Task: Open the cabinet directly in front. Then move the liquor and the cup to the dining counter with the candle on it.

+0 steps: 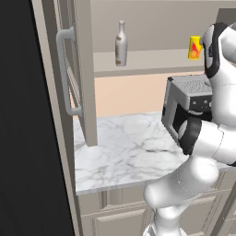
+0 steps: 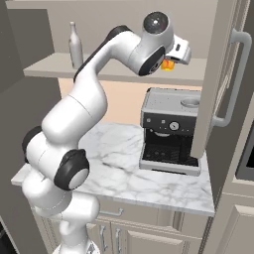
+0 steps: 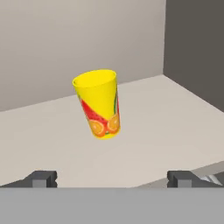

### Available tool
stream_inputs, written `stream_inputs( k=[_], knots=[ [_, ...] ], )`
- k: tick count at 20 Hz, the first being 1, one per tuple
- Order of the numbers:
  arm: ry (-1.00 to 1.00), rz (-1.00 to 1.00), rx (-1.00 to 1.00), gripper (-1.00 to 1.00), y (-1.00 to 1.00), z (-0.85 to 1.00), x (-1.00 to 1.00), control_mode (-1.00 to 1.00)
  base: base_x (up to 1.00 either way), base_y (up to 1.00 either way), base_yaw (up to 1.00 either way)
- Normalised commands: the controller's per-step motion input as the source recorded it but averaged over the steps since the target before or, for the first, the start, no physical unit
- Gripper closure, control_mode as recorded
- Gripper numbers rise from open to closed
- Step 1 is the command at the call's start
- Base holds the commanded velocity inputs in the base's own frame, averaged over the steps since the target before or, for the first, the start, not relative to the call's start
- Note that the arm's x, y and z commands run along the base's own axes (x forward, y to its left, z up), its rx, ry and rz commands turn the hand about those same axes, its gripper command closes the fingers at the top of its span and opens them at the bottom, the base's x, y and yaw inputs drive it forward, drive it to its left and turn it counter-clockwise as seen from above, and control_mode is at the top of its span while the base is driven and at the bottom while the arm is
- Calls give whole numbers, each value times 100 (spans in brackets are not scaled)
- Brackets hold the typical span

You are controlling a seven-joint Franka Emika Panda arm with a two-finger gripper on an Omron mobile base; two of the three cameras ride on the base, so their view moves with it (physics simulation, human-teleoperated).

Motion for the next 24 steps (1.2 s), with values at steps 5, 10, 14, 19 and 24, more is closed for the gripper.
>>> stream_inputs(
  k=[5,10,14,19,24],
  knots=[
    [0,0,8,-100,-5,61,2,-100,0,0,0],
    [0,0,3,-100,0,26,30,-100,0,0,0],
    [0,0,0,-100,0,0,43,-100,0,0,0],
    [2,0,0,-100,-2,0,28,-100,0,0,0],
    [0,12,-3,-100,12,0,-3,-100,0,0,0]
  ],
)
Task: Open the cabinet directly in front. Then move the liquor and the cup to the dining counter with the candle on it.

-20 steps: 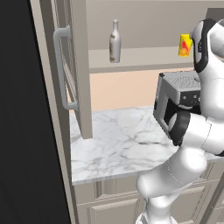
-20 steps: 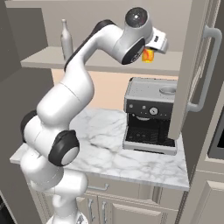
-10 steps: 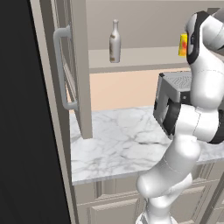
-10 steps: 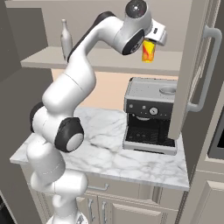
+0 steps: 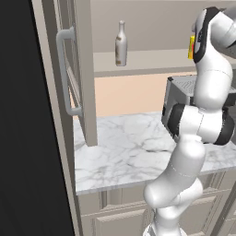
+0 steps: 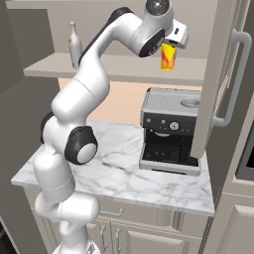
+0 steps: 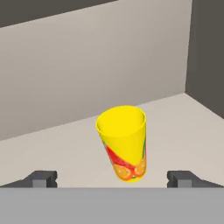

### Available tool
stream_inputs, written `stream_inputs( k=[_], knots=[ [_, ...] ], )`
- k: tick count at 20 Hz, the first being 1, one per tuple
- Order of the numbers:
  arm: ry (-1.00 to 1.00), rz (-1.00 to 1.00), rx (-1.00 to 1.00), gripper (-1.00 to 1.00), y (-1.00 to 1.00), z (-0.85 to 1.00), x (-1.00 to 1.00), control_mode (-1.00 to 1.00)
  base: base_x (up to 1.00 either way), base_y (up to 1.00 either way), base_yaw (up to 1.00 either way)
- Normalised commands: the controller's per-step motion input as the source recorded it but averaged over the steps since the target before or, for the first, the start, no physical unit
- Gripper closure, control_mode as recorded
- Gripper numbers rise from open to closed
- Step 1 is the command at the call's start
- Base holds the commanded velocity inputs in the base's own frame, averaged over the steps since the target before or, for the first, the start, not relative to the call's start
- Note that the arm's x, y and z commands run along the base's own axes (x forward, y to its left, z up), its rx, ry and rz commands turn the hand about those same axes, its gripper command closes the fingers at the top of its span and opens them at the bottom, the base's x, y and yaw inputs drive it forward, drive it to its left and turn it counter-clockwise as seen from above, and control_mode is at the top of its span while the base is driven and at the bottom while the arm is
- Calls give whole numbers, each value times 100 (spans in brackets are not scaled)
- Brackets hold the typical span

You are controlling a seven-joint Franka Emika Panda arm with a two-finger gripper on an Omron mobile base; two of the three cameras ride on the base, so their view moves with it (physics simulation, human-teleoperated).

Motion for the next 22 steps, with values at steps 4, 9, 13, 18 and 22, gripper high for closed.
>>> stream_inputs(
  k=[4,9,13,18,22],
  knots=[
    [0,2,-3,-100,11,0,0,-100,0,0,0],
    [-1,0,-10,-100,32,-3,0,-100,0,0,0],
    [0,0,-15,-100,48,-1,0,-100,0,0,0],
    [3,2,-19,-100,23,-36,0,-100,0,0,0],
    [0,3,-12,-100,5,-36,0,-100,0,0,0]
  ],
)
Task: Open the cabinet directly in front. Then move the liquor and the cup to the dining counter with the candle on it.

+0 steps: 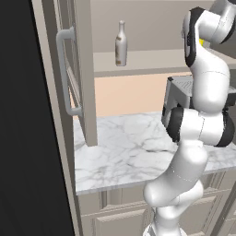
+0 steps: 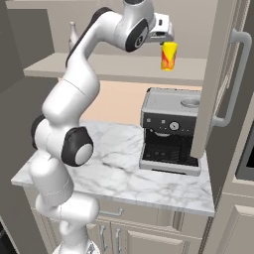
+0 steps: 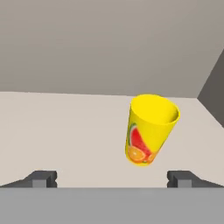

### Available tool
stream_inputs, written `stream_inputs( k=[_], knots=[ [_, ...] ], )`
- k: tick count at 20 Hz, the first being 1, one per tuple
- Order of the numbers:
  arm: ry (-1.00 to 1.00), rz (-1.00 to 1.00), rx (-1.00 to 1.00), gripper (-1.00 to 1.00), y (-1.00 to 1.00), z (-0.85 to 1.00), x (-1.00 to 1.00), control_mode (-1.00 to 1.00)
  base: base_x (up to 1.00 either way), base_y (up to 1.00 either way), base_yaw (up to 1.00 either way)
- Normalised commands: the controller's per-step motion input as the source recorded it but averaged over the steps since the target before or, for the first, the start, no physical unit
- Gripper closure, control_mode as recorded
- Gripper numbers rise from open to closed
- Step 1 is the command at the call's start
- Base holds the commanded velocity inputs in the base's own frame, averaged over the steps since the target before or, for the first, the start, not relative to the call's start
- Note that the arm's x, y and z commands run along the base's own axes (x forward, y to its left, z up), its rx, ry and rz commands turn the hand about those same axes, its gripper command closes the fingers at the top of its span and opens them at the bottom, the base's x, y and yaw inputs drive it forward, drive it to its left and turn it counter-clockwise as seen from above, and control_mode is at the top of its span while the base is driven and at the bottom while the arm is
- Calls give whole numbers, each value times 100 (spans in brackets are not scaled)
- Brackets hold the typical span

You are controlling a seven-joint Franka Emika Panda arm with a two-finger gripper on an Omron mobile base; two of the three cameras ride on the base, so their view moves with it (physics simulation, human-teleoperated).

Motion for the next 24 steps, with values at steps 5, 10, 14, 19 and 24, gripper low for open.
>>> stream_inputs(
  k=[5,10,14,19,24],
  knots=[
    [0,0,-2,-100,0,-6,6,-100,0,0,0],
    [0,0,0,-100,0,0,10,-100,0,0,0],
    [2,0,0,-100,0,2,7,-100,0,0,0],
    [4,0,1,-100,0,18,2,-100,0,0,0],
    [0,0,1,-100,0,26,4,-100,0,0,0]
  ],
)
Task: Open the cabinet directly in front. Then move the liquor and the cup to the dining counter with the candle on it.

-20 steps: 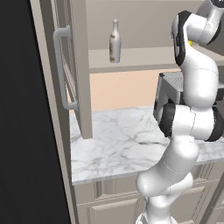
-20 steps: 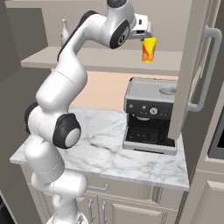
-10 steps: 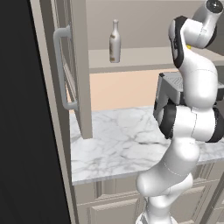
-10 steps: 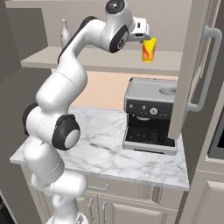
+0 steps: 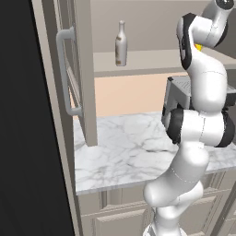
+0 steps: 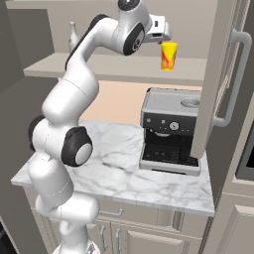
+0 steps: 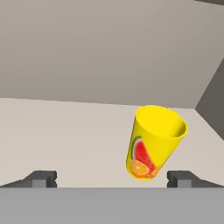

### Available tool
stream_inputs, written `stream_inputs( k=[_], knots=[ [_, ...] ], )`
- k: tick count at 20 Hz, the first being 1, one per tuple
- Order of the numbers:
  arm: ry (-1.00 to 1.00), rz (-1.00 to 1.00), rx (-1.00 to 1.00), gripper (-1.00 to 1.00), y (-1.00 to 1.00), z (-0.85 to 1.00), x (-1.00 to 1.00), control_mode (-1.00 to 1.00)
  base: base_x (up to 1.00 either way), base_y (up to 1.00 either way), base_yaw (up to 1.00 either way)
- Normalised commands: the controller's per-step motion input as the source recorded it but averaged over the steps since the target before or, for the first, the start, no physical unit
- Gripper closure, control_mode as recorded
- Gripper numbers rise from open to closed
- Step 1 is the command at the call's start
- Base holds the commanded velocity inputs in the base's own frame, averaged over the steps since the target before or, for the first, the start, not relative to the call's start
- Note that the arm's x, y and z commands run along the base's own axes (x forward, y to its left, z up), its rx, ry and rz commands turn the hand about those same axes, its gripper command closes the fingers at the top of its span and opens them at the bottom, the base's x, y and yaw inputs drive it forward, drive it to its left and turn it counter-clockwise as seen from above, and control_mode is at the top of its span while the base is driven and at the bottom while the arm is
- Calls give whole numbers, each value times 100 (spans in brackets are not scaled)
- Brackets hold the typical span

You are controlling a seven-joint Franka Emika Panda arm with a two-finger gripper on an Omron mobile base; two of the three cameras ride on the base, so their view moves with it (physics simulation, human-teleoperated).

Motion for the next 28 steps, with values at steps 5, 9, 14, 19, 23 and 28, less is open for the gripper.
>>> stream_inputs(
  k=[5,9,14,19,23,28],
  knots=[
    [0,0,0,-100,0,0,21,-100,0,0,0],
    [2,0,0,-100,0,0,33,-100,0,0,0],
    [3,0,0,-100,-9,0,18,-100,0,0,0],
    [5,0,0,-100,-19,0,11,-100,0,0,0],
    [7,0,0,-100,-25,-16,0,-100,0,0,0],
    [2,1,0,-100,-18,-42,-1,-100,0,0,0]
  ],
)
